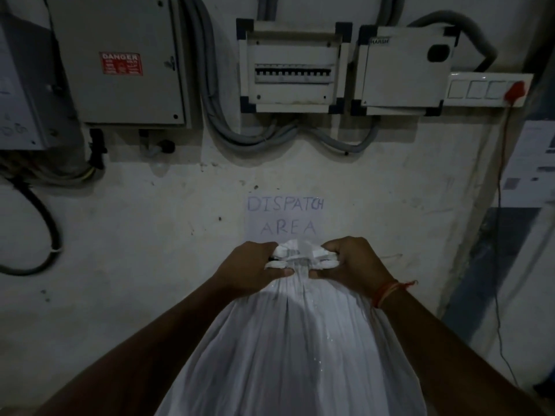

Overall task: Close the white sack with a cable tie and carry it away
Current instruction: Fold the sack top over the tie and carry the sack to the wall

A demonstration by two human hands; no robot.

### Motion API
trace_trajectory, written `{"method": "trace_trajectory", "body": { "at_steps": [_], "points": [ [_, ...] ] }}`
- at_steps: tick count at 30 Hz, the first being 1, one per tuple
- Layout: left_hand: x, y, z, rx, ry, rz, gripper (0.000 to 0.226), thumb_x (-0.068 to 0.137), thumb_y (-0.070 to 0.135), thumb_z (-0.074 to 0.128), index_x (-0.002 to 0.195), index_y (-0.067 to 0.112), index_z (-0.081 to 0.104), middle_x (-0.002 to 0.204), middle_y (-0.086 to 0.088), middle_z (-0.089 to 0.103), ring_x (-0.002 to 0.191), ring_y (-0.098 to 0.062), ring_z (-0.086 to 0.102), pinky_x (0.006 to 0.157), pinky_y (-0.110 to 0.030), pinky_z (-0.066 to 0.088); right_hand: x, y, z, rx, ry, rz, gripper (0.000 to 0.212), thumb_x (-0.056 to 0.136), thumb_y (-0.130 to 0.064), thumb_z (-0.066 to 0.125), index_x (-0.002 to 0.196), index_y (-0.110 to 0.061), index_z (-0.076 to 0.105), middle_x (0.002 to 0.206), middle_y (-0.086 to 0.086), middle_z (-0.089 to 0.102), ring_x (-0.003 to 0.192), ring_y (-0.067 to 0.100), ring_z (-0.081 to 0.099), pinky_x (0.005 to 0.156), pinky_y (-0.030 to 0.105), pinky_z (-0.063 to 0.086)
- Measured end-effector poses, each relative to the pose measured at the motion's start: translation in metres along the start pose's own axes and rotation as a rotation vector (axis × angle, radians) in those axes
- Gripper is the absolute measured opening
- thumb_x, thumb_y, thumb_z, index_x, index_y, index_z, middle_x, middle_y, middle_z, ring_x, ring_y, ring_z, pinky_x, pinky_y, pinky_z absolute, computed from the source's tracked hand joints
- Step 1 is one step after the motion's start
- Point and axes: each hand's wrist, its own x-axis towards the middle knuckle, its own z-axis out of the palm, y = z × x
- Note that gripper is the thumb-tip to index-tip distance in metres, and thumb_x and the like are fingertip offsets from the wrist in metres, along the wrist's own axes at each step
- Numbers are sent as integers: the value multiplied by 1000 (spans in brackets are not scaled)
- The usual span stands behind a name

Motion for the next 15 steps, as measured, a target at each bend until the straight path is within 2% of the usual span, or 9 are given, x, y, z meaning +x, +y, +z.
{"method": "trace_trajectory", "body": {
  "at_steps": [4, 9, 12, 15],
  "points": [
    [7, 5, 4, 9, -17, -10, 51, 84, 65, 58, 112, 22, 65, 104, 7, 75, 92, -13, 69, 81, -32, 56, 1, 13, 0, 39, 9, 2, 30, 61, -47, 89, 73, -23, 77, 71, -5, 76, 64, 7, 69, 62, 27, 52],
    [15, 3, 8, 17, -42, -27, 62, 79, 72, 52, 114, 24, 65, 105, 7, 74, 93, -11, 69, 81, -30, 55, 6, 22, 4, 70, 0, 26, 30, 59, -48, 89, 72, -24, 76, 68, -6, 74, 63, 7, 68, 61, 27, 51],
    [17, 0, 12, 20, -52, -28, 56, 80, 70, 54, 111, 24, 65, 102, 7, 74, 91, -11, 68, 78, -28, 54, 8, 27, 7, 55, -13, 46, 34, 60, -50, 88, 75, -22, 77, 69, -6, 74, 63, 7, 67, 60, 24, 49],
    [16, -3, 15, -14, -66, -25, 53, 80, 69, 54, 109, 27, 66, 104, 10, 74, 92, -10, 68, 80, -29, 54, 8, 33, 14, 53, -24, 58, 39, 59, -53, 86, 78, -20, 79, 72, -4, 77, 64, 7, 69, 63, 28, 53]
  ]
}}
